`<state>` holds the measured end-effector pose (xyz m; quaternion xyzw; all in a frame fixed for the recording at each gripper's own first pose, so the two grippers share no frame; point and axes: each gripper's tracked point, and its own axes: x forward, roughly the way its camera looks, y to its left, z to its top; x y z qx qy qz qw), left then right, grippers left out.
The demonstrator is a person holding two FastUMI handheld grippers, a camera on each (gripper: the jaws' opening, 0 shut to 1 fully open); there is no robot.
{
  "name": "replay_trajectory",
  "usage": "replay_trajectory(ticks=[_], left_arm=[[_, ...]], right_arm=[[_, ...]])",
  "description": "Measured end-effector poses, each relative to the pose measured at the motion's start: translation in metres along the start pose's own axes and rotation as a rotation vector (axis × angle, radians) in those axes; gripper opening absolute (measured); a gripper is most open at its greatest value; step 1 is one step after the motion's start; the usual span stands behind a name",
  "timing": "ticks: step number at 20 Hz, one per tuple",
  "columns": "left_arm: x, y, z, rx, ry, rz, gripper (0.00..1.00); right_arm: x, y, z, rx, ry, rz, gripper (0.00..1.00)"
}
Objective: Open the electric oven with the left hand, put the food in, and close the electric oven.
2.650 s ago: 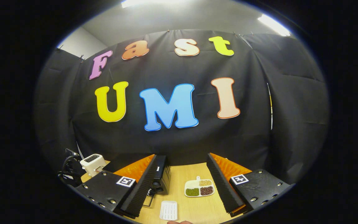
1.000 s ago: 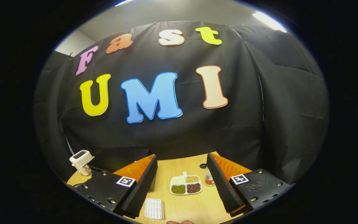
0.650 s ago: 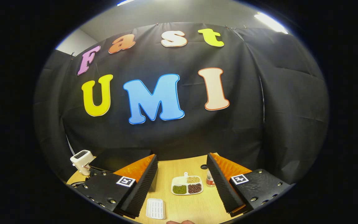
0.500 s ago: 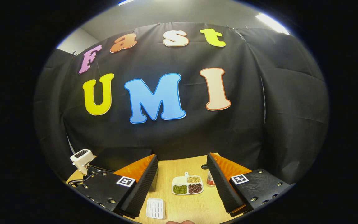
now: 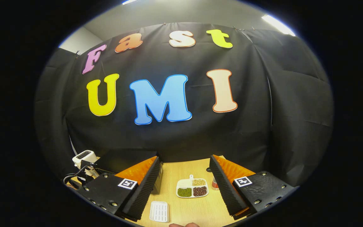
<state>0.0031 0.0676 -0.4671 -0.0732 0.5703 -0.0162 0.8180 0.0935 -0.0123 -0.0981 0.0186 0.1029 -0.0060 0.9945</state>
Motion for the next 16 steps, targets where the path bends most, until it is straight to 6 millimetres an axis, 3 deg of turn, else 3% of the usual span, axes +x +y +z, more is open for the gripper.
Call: replay_trajectory(ticks=[2, 3, 4, 5, 6, 10, 12, 13, 16], left_arm=[[-0.005, -0.001, 0.005, 0.0, -0.019, -0.002, 1.0], [-0.007, -0.001, 0.006, -0.004, -0.025, -0.003, 0.96], [-0.009, -0.002, 0.008, -0.008, -0.03, -0.004, 0.96], [-0.009, -0.001, 0.01, -0.014, -0.035, -0.004, 1.0], [-0.011, -0.002, 0.011, -0.019, -0.042, -0.003, 0.96], [-0.019, -0.003, 0.024, -0.022, -0.076, -0.004, 0.99], [-0.021, -0.005, 0.031, -0.035, -0.099, -0.006, 0.96], [-0.021, -0.006, 0.034, -0.043, -0.11, -0.008, 0.99], [-0.02, -0.007, 0.041, -0.049, -0.131, 0.002, 0.95]], right_arm=[[0.0, -0.003, 0.0, 0.0, -0.002, -0.008, 0.96], [-0.001, -0.005, 0.0, 0.005, -0.002, -0.012, 0.88], [-0.001, -0.006, 0.0, 0.012, -0.001, -0.017, 0.96], [0.0, -0.007, -0.001, 0.019, 0.0, -0.019, 0.96], [0.0, -0.008, -0.002, 0.024, 0.001, -0.021, 0.96], [-0.002, -0.011, 0.0, 0.019, -0.005, -0.02, 0.96], [-0.006, -0.011, 0.006, 0.008, -0.024, -0.017, 0.96], [-0.007, -0.012, 0.007, 0.001, -0.031, -0.015, 0.88], [-0.01, -0.013, 0.011, -0.018, -0.037, -0.018, 0.88]])
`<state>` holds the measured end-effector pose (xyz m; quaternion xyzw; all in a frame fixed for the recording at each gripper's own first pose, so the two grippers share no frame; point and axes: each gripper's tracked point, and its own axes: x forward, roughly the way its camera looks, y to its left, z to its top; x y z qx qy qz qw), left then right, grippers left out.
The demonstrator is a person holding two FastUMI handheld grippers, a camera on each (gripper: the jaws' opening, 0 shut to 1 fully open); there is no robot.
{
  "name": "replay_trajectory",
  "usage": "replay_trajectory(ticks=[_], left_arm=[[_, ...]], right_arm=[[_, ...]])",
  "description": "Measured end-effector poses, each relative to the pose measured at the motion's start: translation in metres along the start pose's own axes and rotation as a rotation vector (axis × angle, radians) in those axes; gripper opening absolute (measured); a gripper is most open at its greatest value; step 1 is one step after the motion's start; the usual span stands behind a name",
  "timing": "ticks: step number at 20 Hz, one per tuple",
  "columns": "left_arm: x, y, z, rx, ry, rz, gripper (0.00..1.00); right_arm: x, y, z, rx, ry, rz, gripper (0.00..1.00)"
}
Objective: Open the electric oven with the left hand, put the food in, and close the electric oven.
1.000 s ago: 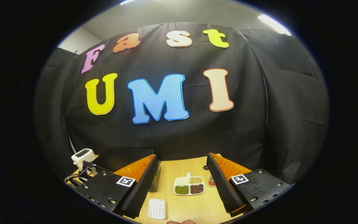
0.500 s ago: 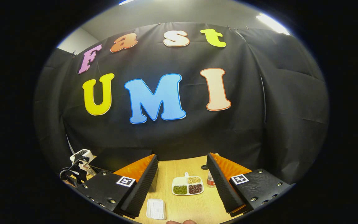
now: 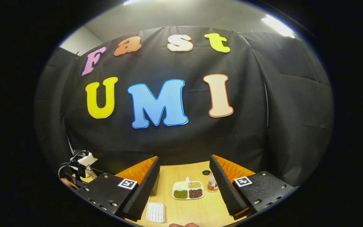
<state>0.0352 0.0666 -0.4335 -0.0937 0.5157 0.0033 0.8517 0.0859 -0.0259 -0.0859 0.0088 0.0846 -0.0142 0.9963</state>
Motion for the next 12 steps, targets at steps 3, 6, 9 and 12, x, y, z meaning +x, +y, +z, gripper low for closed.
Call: replay_trajectory(ticks=[3, 6, 9, 12], left_arm=[[-0.002, -0.008, 0.014, -0.006, -0.03, -0.01, 0.95], [-0.011, -0.01, 0.029, 0.002, -0.081, -0.009, 1.0], [-0.035, -0.021, 0.046, 0.008, -0.17, -0.005, 1.0], [-0.074, -0.029, 0.075, 0.025, -0.309, 0.002, 0.99]], right_arm=[[-0.006, -0.006, 0.0, -0.013, -0.002, -0.011, 0.88], [-0.01, -0.009, -0.001, -0.011, -0.001, -0.012, 0.96], [-0.014, -0.008, 0.003, -0.004, -0.017, -0.005, 0.96], [-0.012, -0.006, 0.006, -0.003, -0.018, 0.017, 0.96]])
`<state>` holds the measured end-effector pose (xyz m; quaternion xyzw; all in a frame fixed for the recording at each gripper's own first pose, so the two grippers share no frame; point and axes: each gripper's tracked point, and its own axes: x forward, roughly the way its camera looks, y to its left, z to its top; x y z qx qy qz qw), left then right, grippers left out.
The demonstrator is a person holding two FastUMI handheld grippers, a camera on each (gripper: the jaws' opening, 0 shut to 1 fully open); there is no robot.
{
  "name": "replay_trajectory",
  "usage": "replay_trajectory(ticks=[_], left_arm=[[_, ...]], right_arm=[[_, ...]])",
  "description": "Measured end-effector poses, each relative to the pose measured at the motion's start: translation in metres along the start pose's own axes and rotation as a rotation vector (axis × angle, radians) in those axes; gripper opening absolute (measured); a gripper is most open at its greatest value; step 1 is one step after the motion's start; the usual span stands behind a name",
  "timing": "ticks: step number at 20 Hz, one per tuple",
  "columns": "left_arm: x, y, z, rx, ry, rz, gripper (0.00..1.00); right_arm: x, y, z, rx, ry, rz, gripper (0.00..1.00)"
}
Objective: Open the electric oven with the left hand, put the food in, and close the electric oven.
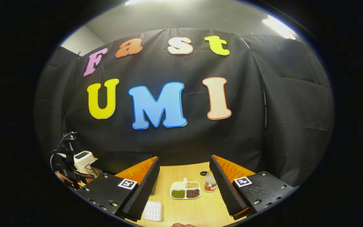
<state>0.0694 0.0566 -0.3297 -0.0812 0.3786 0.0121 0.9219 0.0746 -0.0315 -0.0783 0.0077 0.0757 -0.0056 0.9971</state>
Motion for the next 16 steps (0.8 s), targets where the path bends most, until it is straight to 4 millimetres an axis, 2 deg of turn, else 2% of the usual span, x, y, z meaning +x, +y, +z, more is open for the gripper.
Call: replay_trajectory(ticks=[1, 2, 4, 5, 6, 7, 8, 10, 11, 14, 16], left_arm=[[-0.013, -0.005, 0.017, 0.006, -0.055, 0.001, 0.95], [-0.026, -0.01, 0.036, 0.012, -0.117, 0.004, 1.0], [-0.057, -0.018, 0.078, 0.026, -0.248, 0.01, 0.95], [-0.076, -0.021, 0.098, 0.039, -0.316, 0.019, 0.99], [-0.093, -0.027, 0.116, 0.057, -0.383, 0.022, 0.95], [-0.113, -0.035, 0.132, 0.078, -0.449, 0.021, 0.99], [-0.129, -0.044, 0.146, 0.101, -0.506, 0.017, 0.99], [-0.158, -0.057, 0.164, 0.122, -0.569, 0.023, 0.99], [-0.17, -0.064, 0.166, 0.119, -0.578, 0.023, 0.99], [-0.19, -0.07, 0.172, 0.099, -0.609, 0.031, 0.99], [-0.201, -0.072, 0.173, 0.122, -0.62, 0.027, 0.99]], right_arm=[[-0.001, 0.001, 0.002, -0.004, -0.003, 0.008, 0.96], [-0.001, 0.003, 0.006, -0.009, -0.008, 0.017, 0.96], [0.001, 0.009, 0.012, -0.018, -0.016, 0.042, 0.96], [0.002, 0.014, 0.015, -0.02, -0.019, 0.059, 0.96], [0.004, 0.019, 0.021, -0.019, -0.023, 0.075, 0.96], [0.005, 0.023, 0.026, -0.019, -0.026, 0.087, 0.96], [0.007, 0.026, 0.031, -0.024, -0.026, 0.096, 0.96], [0.006, 0.033, 0.043, -0.029, -0.038, 0.115, 0.96], [0.004, 0.037, 0.051, -0.03, -0.052, 0.124, 0.96], [-0.005, 0.042, 0.069, -0.032, -0.093, 0.136, 0.96], [-0.01, 0.044, 0.071, -0.036, -0.093, 0.135, 0.96]])
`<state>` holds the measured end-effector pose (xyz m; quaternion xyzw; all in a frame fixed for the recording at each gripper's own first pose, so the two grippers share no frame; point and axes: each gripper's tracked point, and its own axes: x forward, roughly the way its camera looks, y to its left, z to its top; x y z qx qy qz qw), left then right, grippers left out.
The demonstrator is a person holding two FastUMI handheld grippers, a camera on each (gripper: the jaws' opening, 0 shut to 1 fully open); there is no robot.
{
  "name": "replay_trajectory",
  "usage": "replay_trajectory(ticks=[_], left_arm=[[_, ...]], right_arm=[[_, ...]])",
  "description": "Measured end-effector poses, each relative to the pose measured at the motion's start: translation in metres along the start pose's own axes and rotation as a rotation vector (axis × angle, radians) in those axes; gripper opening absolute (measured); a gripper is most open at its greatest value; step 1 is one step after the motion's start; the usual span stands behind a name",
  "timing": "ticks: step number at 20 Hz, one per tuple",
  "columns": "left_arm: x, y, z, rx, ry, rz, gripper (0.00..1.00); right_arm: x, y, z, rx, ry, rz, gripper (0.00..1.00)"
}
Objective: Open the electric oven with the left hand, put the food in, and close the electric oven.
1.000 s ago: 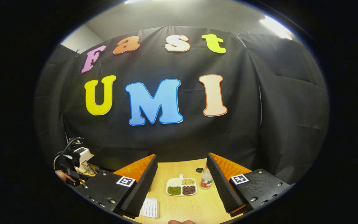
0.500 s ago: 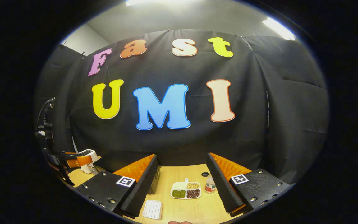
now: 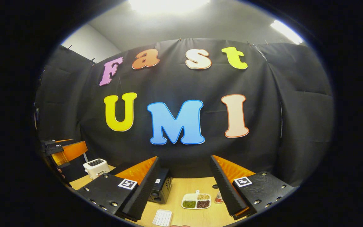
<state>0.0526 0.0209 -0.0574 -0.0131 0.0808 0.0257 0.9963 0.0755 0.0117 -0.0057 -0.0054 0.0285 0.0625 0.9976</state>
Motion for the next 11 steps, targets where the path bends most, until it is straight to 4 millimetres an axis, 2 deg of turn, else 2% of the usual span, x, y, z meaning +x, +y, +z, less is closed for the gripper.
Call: replay_trajectory(ticks=[4, 5, 6, 8, 9, 10, 11], left_arm=[[-0.012, 0.001, 0.011, 0.001, -0.014, -0.034, 0.99], [-0.016, 0.003, 0.011, -0.001, -0.009, -0.041, 0.99], [-0.02, 0.007, 0.013, 0.001, -0.004, -0.045, 0.99], [-0.027, 0.012, 0.02, -0.004, -0.017, -0.055, 0.99], [-0.03, 0.016, 0.022, -0.013, -0.022, -0.061, 0.99], [-0.033, 0.018, 0.023, -0.022, -0.019, -0.069, 0.95], [-0.036, 0.019, 0.021, -0.029, -0.017, -0.078, 0.95]], right_arm=[[-0.015, 0.006, 0.011, 0.015, -0.015, -0.039, 0.96], [-0.019, 0.009, 0.013, 0.017, -0.014, -0.045, 1.0], [-0.024, 0.015, 0.017, 0.02, -0.017, -0.042, 0.96], [-0.03, 0.024, 0.023, 0.016, -0.024, -0.045, 0.96], [-0.033, 0.027, 0.024, 0.007, -0.024, -0.049, 1.0], [-0.038, 0.033, 0.024, 0.001, -0.022, -0.048, 1.0], [-0.041, 0.04, 0.025, -0.003, -0.021, -0.042, 0.96]])
